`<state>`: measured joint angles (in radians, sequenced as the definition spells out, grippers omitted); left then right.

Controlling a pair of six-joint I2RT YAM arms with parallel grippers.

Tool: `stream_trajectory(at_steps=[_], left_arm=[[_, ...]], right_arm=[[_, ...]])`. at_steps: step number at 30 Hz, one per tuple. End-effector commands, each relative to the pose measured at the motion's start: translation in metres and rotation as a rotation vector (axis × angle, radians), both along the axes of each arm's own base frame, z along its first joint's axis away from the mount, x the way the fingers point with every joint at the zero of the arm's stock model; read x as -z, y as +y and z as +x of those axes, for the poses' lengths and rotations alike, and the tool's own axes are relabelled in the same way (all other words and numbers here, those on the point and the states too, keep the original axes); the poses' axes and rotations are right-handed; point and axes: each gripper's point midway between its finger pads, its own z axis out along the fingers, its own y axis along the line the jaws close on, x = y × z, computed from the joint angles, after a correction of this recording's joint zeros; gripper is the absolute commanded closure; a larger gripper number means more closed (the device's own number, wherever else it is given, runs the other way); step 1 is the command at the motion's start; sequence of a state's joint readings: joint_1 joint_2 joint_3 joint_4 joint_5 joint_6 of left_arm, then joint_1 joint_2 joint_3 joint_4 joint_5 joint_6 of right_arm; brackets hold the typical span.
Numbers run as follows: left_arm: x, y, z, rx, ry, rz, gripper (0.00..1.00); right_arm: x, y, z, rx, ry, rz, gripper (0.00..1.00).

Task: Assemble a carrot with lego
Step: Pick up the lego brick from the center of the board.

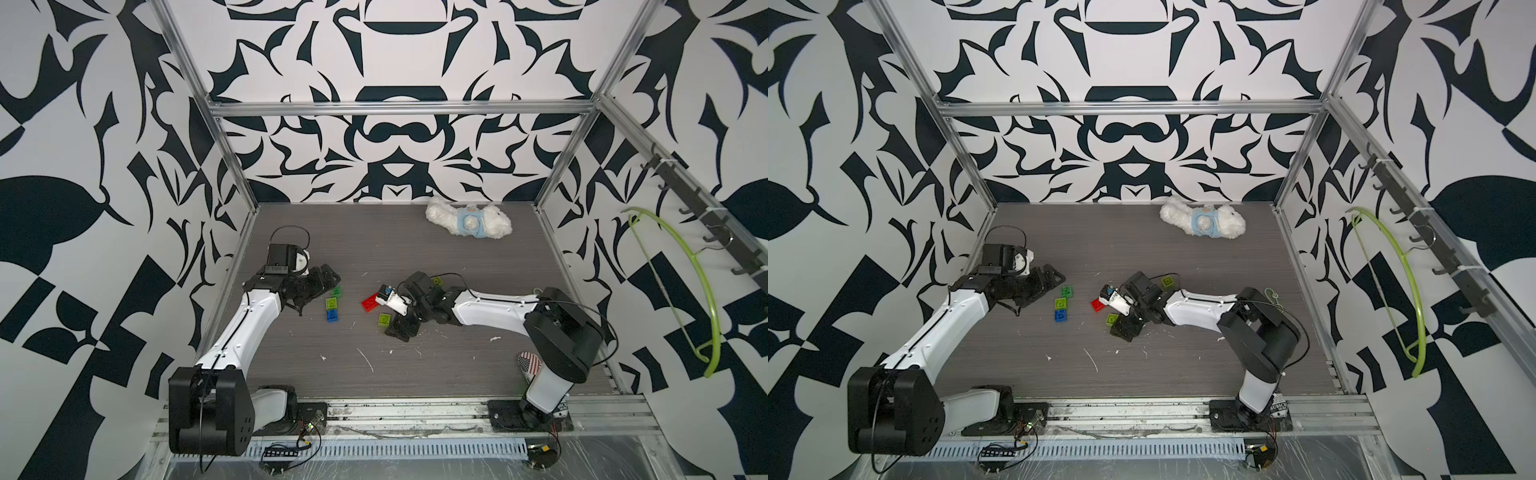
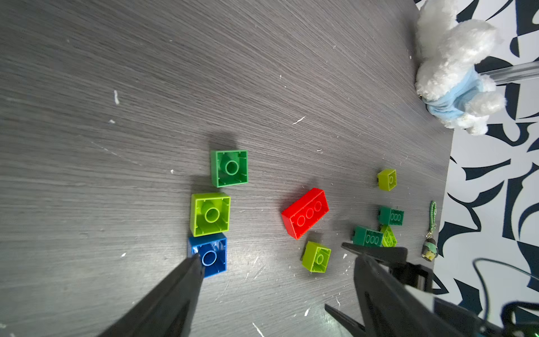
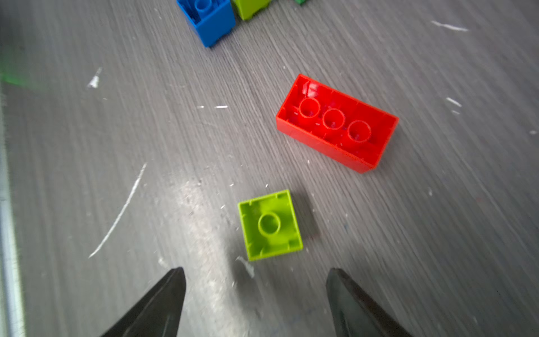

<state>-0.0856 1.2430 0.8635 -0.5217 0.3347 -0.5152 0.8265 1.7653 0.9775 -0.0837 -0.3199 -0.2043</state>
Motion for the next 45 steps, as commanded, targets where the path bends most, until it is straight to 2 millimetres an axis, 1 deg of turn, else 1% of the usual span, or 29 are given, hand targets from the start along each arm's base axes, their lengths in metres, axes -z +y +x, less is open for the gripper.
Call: stream_trajectory(at_steps=[1, 3, 6, 10, 15, 17, 19, 24, 27, 29, 31, 32, 33, 34, 36, 38, 42, 45], left_arm=[[0.007, 0.004, -0.009, -0.008, 0.043, 0.028, 0.10], [0.009, 0.007, -0.010, -0.010, 0.048, 0.044, 0.10], [0.011, 0.008, -0.009, -0.013, 0.050, 0.052, 0.10], [0.014, 0.008, -0.008, -0.010, 0.061, 0.054, 0.10], [0.015, 0.008, -0.007, -0.010, 0.062, 0.057, 0.10], [0.016, 0.008, -0.008, -0.010, 0.063, 0.058, 0.10], [0.017, 0.009, -0.008, -0.013, 0.068, 0.062, 0.09], [0.026, 0.014, -0.016, -0.033, 0.106, 0.081, 0.10], [0.036, 0.016, -0.026, -0.047, 0.147, 0.115, 0.13], [0.044, 0.013, -0.035, -0.026, 0.174, 0.179, 0.13], [0.051, 0.011, -0.044, -0.004, 0.196, 0.240, 0.13], [0.063, 0.011, -0.048, 0.008, 0.241, 0.262, 0.13], [0.068, 0.012, -0.050, 0.011, 0.256, 0.271, 0.14], [0.071, 0.011, -0.052, 0.014, 0.268, 0.278, 0.17], [0.076, 0.008, -0.049, 0.031, 0.272, 0.289, 0.21], [0.083, 0.001, -0.046, 0.062, 0.290, 0.297, 0.24], [0.098, -0.008, -0.041, 0.116, 0.353, 0.318, 0.35], [0.105, -0.010, -0.037, 0.121, 0.356, 0.355, 0.38]], right_arm=[[-0.012, 0.018, 0.015, -0.051, -0.083, 0.032, 0.21], [-0.006, 0.021, 0.017, -0.065, -0.083, 0.025, 0.27], [-0.003, 0.027, 0.016, -0.091, -0.081, 0.032, 0.35], [-0.002, 0.030, 0.018, -0.104, -0.101, 0.020, 0.40], [-0.003, 0.035, 0.016, -0.134, -0.090, 0.035, 0.41], [-0.004, 0.036, 0.015, -0.137, -0.087, 0.039, 0.45], [-0.005, 0.037, 0.015, -0.140, -0.087, 0.040, 0.49], [-0.013, 0.038, 0.014, -0.152, -0.090, 0.050, 0.65], [-0.023, 0.037, 0.011, -0.149, -0.102, 0.073, 0.68], [-0.035, 0.034, 0.011, -0.133, -0.122, 0.103, 0.70], [-0.046, 0.026, 0.015, -0.091, -0.125, 0.141, 0.70], [-0.054, 0.021, 0.017, -0.065, -0.120, 0.171, 0.70], [-0.060, 0.014, 0.020, -0.038, -0.113, 0.200, 0.70], [-0.066, 0.009, 0.022, -0.019, -0.104, 0.228, 0.70], [-0.075, -0.002, 0.026, 0.018, -0.099, 0.270, 0.71], [-0.080, -0.011, 0.029, 0.041, -0.099, 0.286, 0.71], [-0.082, -0.021, 0.033, 0.064, -0.106, 0.282, 0.72], [-0.079, -0.025, 0.031, 0.063, -0.096, 0.269, 0.72]])
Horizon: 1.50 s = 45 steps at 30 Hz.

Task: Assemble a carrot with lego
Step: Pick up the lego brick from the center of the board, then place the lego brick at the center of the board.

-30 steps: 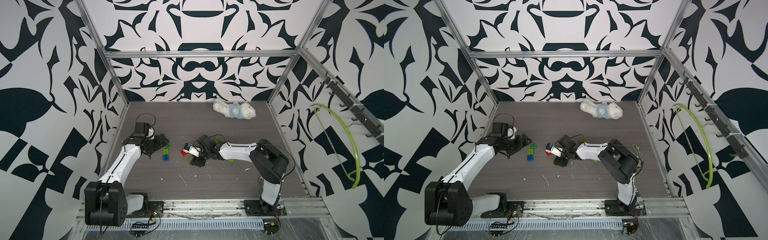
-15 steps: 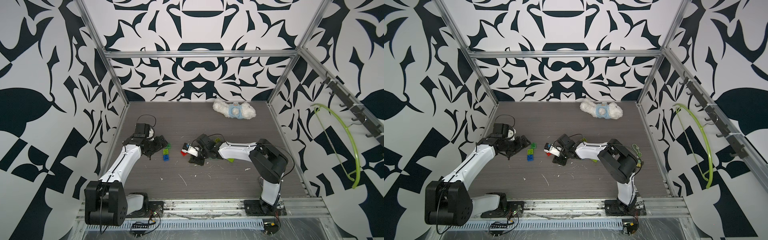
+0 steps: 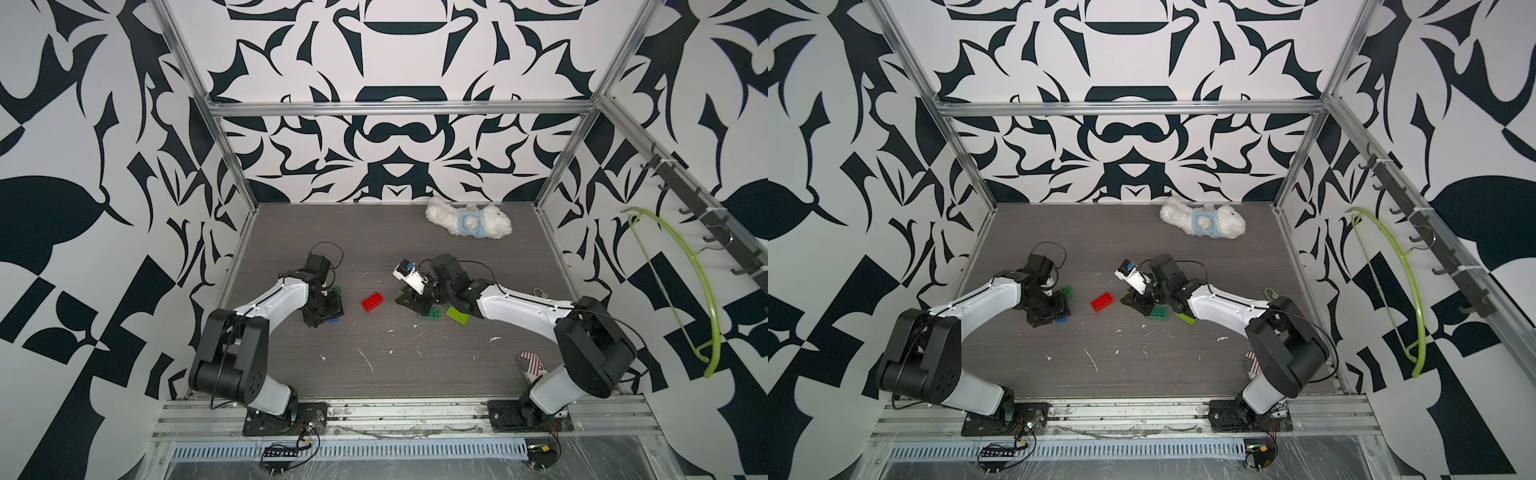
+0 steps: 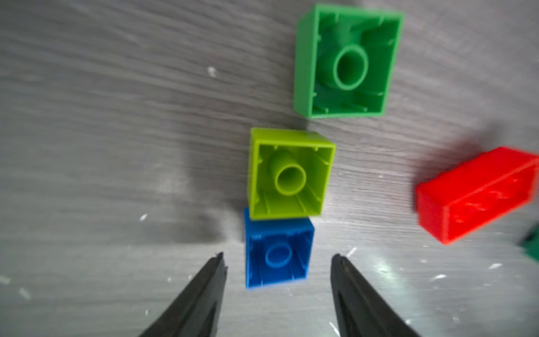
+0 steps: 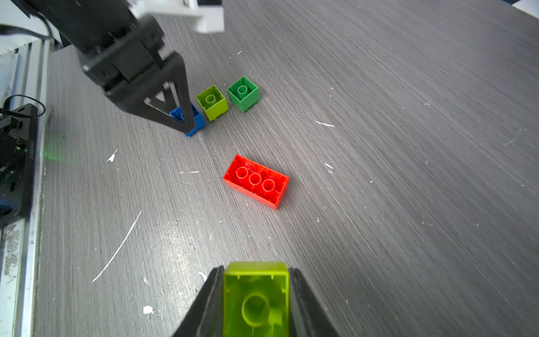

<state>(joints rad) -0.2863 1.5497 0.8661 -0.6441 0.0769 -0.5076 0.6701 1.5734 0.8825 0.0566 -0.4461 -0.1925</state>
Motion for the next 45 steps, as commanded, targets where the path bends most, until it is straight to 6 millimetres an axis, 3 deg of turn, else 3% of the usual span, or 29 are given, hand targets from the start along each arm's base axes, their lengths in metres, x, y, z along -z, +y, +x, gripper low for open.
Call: stream_trajectory(at_steps=[1, 6, 12, 17, 24, 28, 34, 38, 45], left_arm=[[-0.001, -0.001, 0.008, 0.019, -0.013, 0.039, 0.39], [0.001, 0.001, 0.014, 0.028, -0.028, 0.076, 0.40], [0.001, 0.001, 0.018, 0.047, -0.030, 0.088, 0.50], [0.004, -0.003, 0.014, 0.050, -0.015, 0.062, 0.57], [-0.008, -0.016, -0.002, 0.063, -0.024, 0.034, 0.65], [-0.014, -0.048, -0.024, 0.105, -0.001, -0.005, 0.67], [-0.027, -0.112, -0.052, 0.131, -0.034, -0.072, 0.70], [-0.020, -0.146, -0.056, 0.160, -0.052, -0.055, 0.70], [0.000, -0.174, -0.050, 0.192, -0.066, 0.006, 0.69]], right_arm=[[-0.007, 0.003, -0.006, -0.024, 0.010, 0.025, 0.72], [0.021, 0.018, -0.026, -0.104, 0.025, -0.067, 0.72], [0.054, 0.034, -0.041, -0.159, 0.045, -0.140, 0.72], [0.061, 0.041, -0.045, -0.182, 0.044, -0.158, 0.72], [0.069, 0.032, -0.050, -0.193, 0.028, -0.217, 0.72], [0.062, 0.017, -0.051, -0.154, -0.001, -0.247, 0.72], [0.034, -0.016, -0.050, -0.016, -0.014, -0.179, 0.73], [0.014, -0.046, -0.040, 0.106, 0.009, -0.103, 0.73], [-0.001, -0.081, -0.028, 0.235, 0.010, -0.042, 0.73]])
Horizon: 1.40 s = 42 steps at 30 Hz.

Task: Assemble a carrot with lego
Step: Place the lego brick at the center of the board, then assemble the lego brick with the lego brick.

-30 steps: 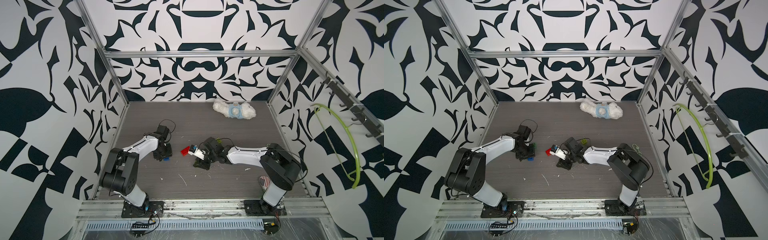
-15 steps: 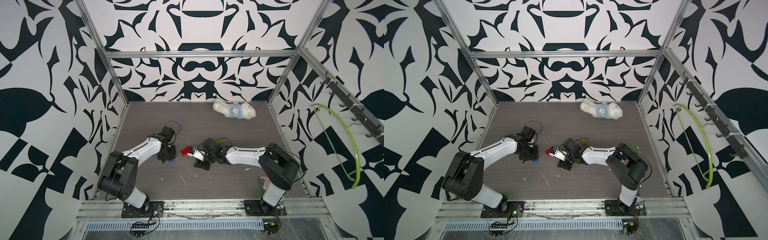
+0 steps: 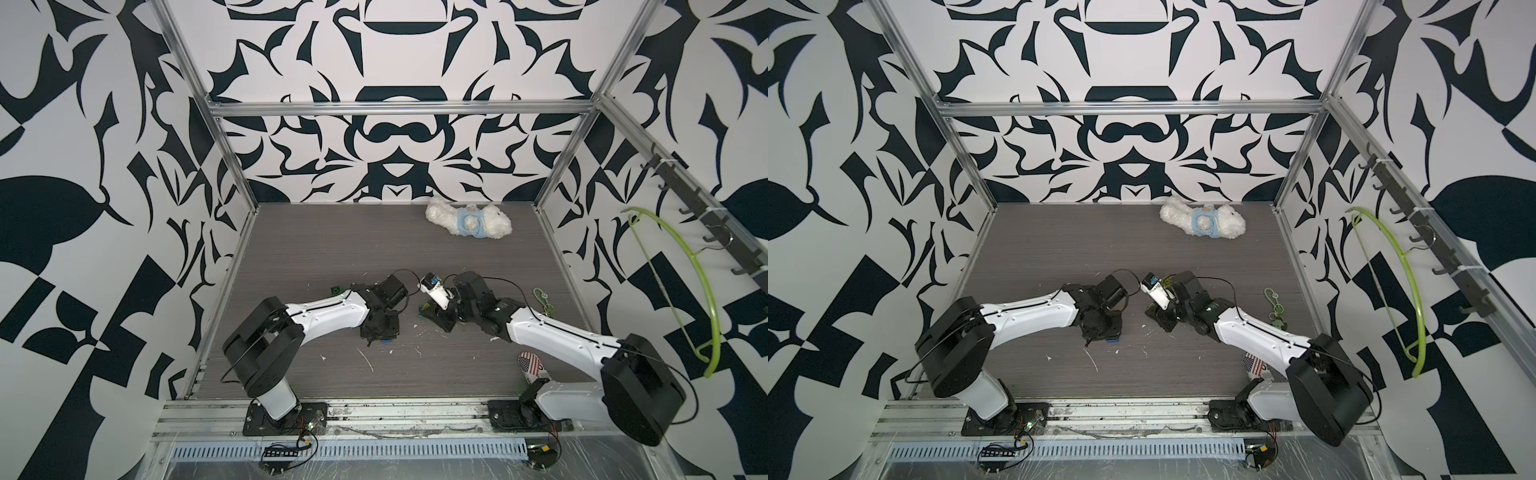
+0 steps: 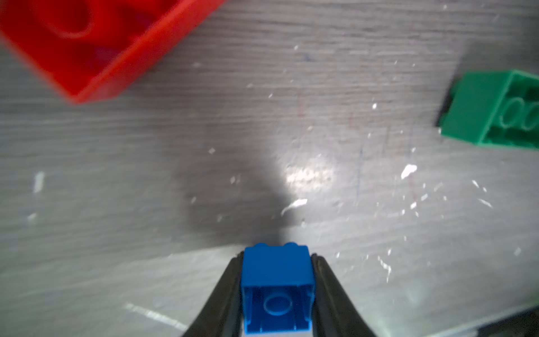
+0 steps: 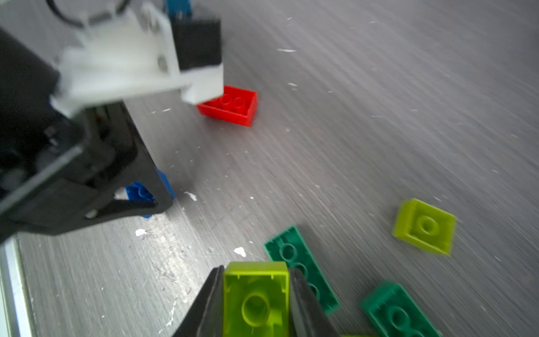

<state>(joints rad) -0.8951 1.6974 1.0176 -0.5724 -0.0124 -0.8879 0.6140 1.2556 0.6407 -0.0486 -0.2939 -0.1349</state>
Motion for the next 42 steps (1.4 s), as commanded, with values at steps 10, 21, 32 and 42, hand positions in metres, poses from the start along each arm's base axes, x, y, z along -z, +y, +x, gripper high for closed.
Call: stream_trajectory(at_steps=[10, 21, 32, 42], left_arm=[[0.000, -0.019, 0.010, 0.001, -0.043, 0.030, 0.40], [-0.065, 0.035, 0.034, -0.035, -0.142, -0.100, 0.24], [-0.094, 0.136, 0.075, -0.236, -0.232, -0.141, 0.24], [-0.104, 0.157, 0.087, -0.263, -0.269, -0.166, 0.24]], right_arm=[[-0.012, -0.011, 0.003, 0.063, -0.009, 0.044, 0.74], [-0.030, 0.033, -0.029, -0.225, -0.054, 0.094, 0.72], [-0.001, 0.104, -0.047, -0.693, 0.002, -0.030, 0.73], [0.020, 0.110, -0.047, -0.765, 0.013, -0.105, 0.75]])
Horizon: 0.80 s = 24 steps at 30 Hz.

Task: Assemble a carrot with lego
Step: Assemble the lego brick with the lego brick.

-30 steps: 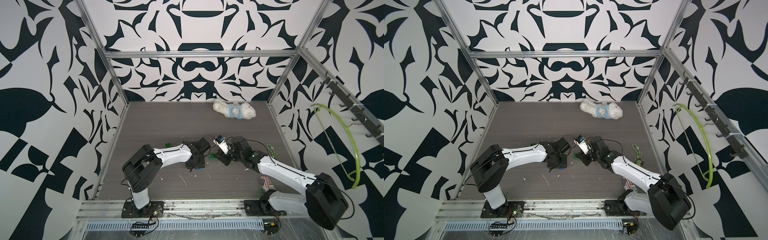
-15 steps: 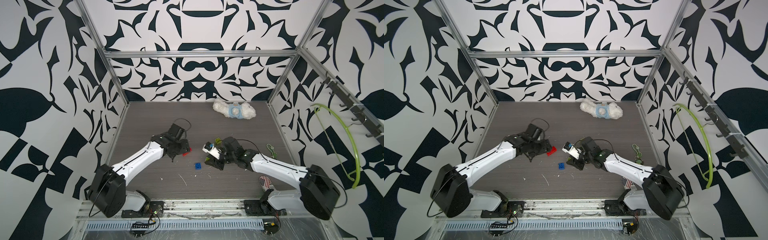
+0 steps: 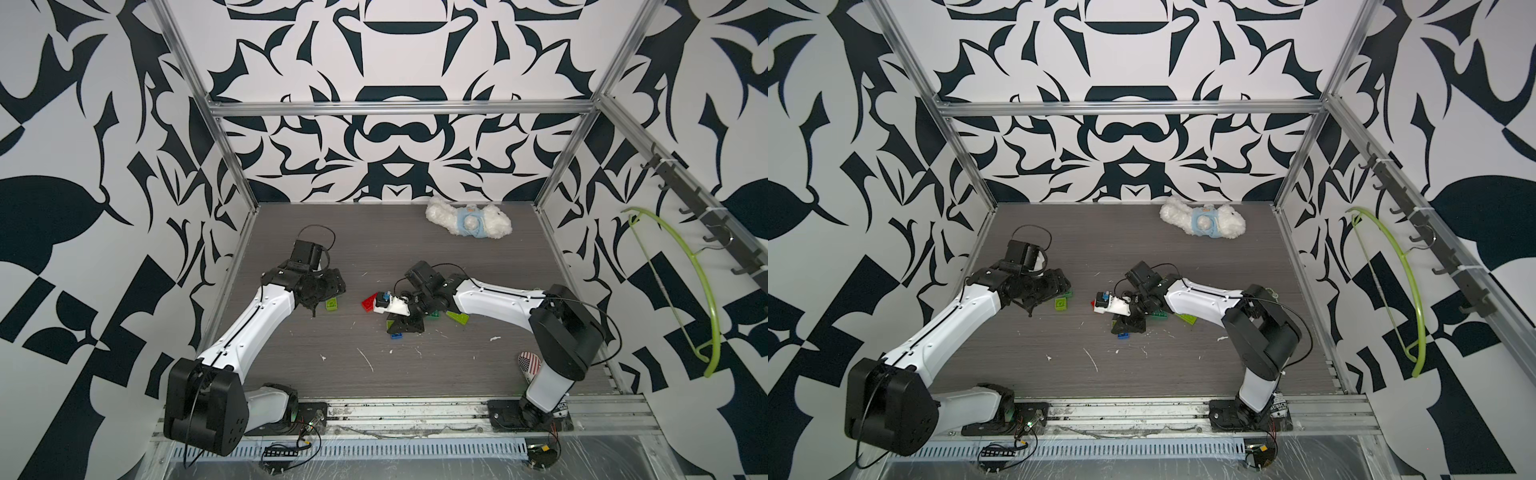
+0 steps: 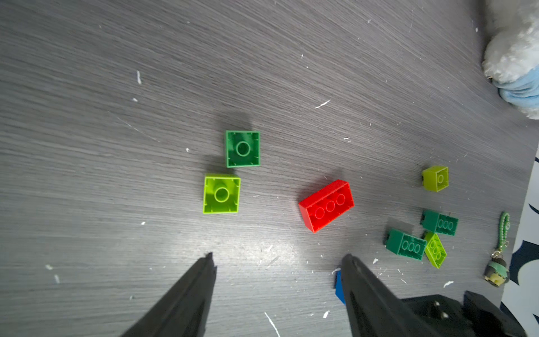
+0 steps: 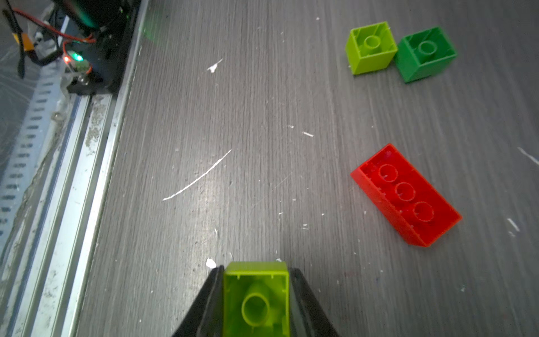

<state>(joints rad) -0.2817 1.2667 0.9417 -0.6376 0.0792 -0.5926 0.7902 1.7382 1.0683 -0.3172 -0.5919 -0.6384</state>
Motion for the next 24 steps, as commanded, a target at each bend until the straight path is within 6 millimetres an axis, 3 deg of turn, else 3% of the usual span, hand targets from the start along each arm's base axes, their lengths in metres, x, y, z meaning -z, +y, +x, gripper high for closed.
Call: stream_trajectory(at_steps=[1, 24], left_arm=[[0.001, 0.000, -0.005, 0.040, 0.008, -0.004, 0.24], [0.002, -0.004, -0.002, 0.049, 0.001, -0.033, 0.25]], right_arm=[[-0.009, 0.002, -0.002, -0.054, -0.036, 0.003, 0.75], [0.004, 0.001, 0.005, -0.087, -0.105, -0.018, 0.77]])
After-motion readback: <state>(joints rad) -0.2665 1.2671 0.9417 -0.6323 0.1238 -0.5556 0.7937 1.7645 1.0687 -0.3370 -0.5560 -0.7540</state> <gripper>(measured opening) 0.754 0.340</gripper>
